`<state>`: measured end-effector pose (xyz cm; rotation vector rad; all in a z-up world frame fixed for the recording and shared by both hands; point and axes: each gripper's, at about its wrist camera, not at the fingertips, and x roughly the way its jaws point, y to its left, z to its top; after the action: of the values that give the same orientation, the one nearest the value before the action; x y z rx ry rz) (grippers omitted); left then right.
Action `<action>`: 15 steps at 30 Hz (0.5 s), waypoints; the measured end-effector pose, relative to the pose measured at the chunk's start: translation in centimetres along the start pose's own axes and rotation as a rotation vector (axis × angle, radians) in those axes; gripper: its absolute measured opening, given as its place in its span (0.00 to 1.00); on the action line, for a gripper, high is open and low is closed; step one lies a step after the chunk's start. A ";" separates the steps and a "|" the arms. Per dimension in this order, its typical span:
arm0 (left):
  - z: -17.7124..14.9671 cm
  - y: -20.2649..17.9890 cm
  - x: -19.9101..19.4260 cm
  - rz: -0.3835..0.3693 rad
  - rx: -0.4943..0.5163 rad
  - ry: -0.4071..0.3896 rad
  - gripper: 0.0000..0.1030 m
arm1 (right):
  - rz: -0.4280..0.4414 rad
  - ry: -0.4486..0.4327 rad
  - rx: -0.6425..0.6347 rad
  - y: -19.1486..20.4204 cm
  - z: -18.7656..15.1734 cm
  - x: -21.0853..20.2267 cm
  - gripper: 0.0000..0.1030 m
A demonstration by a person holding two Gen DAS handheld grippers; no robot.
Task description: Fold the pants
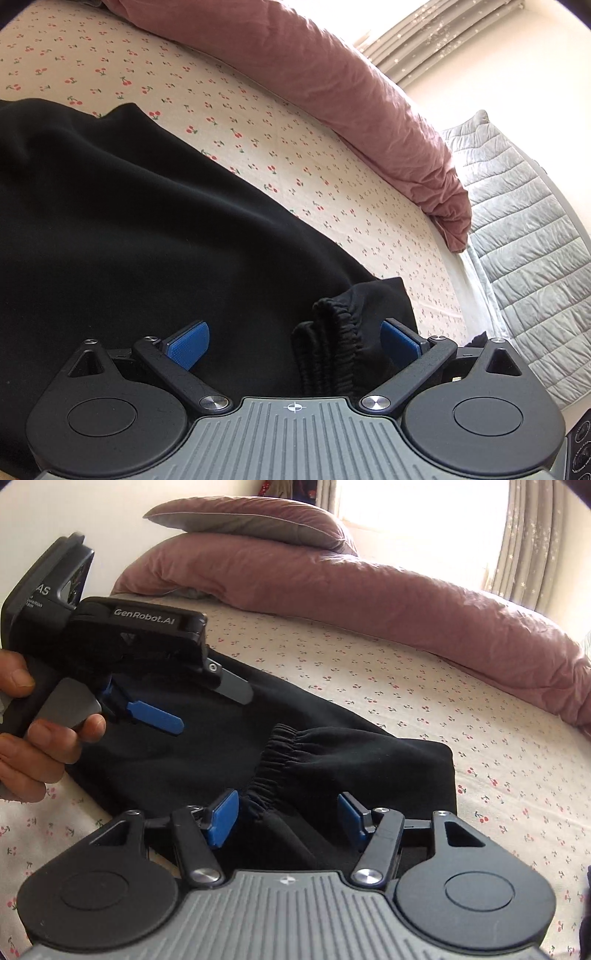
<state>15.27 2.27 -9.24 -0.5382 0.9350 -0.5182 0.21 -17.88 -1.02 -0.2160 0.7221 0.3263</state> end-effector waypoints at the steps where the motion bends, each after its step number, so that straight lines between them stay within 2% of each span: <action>1: -0.3 -0.2 0.2 0.000 0.005 0.008 0.97 | 0.043 0.025 0.009 -0.5 0.1 0.3 0.37; 2: -0.5 -0.4 0.5 0.000 0.009 0.015 0.97 | 0.111 0.045 0.021 -0.6 -0.1 0.0 0.15; 3: -0.7 -0.5 0.7 -0.003 0.011 0.024 0.97 | 0.131 0.060 0.009 -0.5 -0.3 -0.2 0.16; 6: -1.1 -1.1 1.2 -0.011 0.028 0.038 0.97 | 0.091 0.089 -0.085 0.3 -1.2 -0.3 0.16; 9: -1.3 -1.6 1.7 -0.018 0.040 0.048 0.97 | 0.069 0.055 -0.075 0.1 -1.0 -1.1 0.21; 10: -1.4 -1.7 1.7 -0.021 0.043 0.051 0.97 | 0.055 0.035 -0.104 0.4 -1.0 -1.6 0.26; 11: -1.5 -1.8 1.8 -0.025 0.047 0.054 0.97 | 0.036 0.027 -0.142 0.8 -1.0 -1.8 0.36; 12: -1.6 -1.8 2.0 -0.026 0.052 0.056 0.97 | 0.014 0.027 -0.205 1.7 -1.3 -1.9 0.40; 15: -1.9 -2.1 2.3 -0.016 0.072 0.058 0.97 | 0.012 0.069 -0.278 2.9 -1.9 -1.3 0.40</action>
<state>14.43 -1.12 -10.17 -0.4681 0.9640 -0.5821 -2.92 -16.05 -1.72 -0.4878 0.7450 0.4325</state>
